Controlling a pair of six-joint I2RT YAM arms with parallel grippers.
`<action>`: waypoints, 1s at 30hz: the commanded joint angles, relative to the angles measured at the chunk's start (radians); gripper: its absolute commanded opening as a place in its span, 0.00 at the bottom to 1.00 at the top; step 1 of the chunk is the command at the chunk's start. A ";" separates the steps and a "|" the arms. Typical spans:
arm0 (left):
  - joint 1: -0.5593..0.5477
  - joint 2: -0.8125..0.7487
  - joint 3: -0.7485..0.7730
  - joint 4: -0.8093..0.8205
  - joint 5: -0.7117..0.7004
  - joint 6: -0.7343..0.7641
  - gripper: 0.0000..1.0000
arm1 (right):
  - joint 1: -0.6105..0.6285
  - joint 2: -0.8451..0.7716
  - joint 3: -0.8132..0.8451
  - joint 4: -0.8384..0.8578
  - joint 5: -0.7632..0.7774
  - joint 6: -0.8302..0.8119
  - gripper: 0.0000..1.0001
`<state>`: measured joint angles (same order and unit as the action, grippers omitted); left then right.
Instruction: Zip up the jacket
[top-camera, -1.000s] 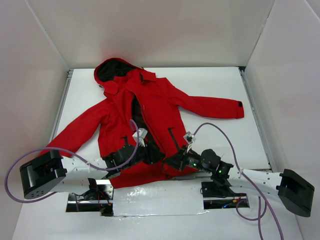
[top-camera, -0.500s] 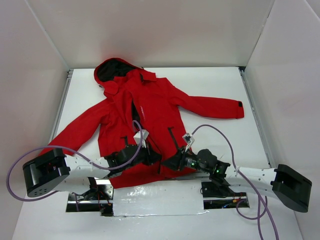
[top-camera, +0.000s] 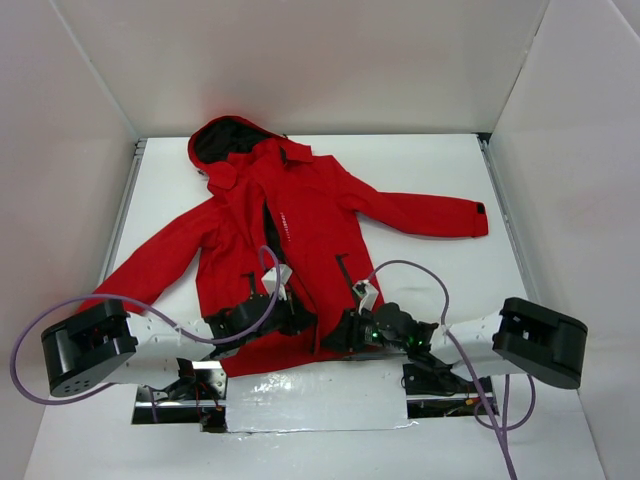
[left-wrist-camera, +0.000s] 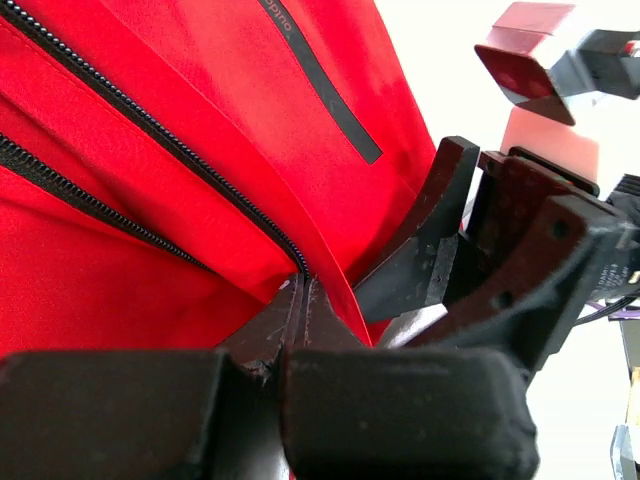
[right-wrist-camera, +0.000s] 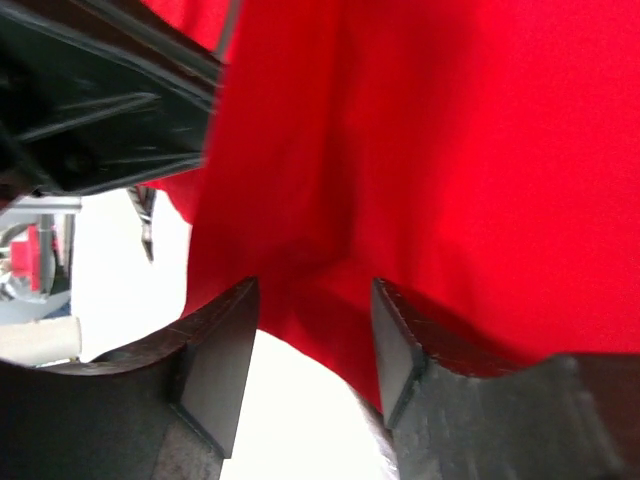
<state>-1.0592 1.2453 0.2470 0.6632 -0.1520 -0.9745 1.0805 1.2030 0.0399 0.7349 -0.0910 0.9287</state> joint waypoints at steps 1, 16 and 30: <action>-0.007 -0.018 -0.002 0.046 -0.014 -0.001 0.00 | 0.033 0.015 -0.032 0.127 0.022 0.034 0.57; -0.025 0.031 0.021 0.050 -0.029 -0.001 0.00 | 0.171 -0.155 0.060 -0.215 0.284 0.073 1.00; -0.042 -0.004 0.014 0.035 -0.044 0.002 0.00 | 0.173 0.003 0.055 0.013 0.229 0.047 0.42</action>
<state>-1.0908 1.2671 0.2489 0.6559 -0.1894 -0.9730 1.2442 1.2037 0.1051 0.6312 0.1490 0.9913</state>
